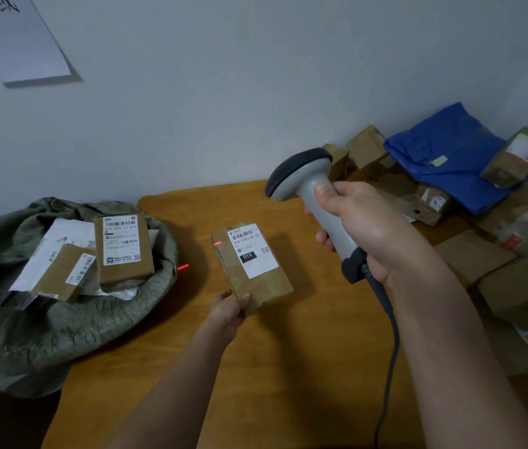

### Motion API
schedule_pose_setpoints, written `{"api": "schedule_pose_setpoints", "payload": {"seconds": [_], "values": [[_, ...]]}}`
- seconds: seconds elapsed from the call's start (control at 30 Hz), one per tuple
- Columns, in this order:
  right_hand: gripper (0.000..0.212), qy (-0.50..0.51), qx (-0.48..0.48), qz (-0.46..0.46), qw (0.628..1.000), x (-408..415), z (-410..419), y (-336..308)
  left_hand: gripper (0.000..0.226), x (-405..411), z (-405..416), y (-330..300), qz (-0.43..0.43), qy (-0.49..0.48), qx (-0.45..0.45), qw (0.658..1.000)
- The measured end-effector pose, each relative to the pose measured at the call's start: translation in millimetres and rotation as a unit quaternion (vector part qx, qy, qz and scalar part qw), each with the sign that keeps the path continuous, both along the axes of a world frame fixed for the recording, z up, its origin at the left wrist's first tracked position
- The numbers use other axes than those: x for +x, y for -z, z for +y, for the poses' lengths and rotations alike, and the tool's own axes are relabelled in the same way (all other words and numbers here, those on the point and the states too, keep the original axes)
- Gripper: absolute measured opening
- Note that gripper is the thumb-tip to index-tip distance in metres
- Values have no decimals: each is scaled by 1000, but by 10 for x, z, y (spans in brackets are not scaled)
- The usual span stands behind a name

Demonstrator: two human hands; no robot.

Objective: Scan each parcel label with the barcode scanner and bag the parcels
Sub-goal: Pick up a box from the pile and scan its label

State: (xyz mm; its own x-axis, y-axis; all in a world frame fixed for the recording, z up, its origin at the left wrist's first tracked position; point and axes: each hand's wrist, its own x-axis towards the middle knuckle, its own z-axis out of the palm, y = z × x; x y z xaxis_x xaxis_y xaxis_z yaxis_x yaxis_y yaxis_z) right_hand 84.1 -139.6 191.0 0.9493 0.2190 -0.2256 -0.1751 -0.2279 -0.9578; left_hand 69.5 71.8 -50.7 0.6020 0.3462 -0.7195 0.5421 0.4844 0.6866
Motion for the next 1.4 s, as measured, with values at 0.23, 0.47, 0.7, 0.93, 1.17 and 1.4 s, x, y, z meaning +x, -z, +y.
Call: {"api": "schedule_pose_setpoints", "payload": {"seconds": [0.23, 0.47, 0.7, 0.93, 1.17, 1.4], "values": [[33, -3, -14, -21, 1000, -46, -157, -104, 56, 2, -104, -81, -1, -3, 10, 1000], [35, -4, -36, -40, 999, -21, -301, -137, 56, 48, -210, -152, -6, -8, 18, 1000], [37, -12, -25, -27, 999, -20, -439, -161, 56, 97, -329, -206, -16, -11, 23, 1000], [34, -18, -23, -52, 998, 2, -514, -199, 57, 123, -346, -278, -25, -17, 32, 999], [35, -9, -33, -78, 996, 0, -549, -239, 59, 135, -346, -367, -42, -16, 35, 998], [35, -19, -33, -89, 995, -25, -460, -279, 58, 97, -248, -400, -55, -15, 32, 998]]}}
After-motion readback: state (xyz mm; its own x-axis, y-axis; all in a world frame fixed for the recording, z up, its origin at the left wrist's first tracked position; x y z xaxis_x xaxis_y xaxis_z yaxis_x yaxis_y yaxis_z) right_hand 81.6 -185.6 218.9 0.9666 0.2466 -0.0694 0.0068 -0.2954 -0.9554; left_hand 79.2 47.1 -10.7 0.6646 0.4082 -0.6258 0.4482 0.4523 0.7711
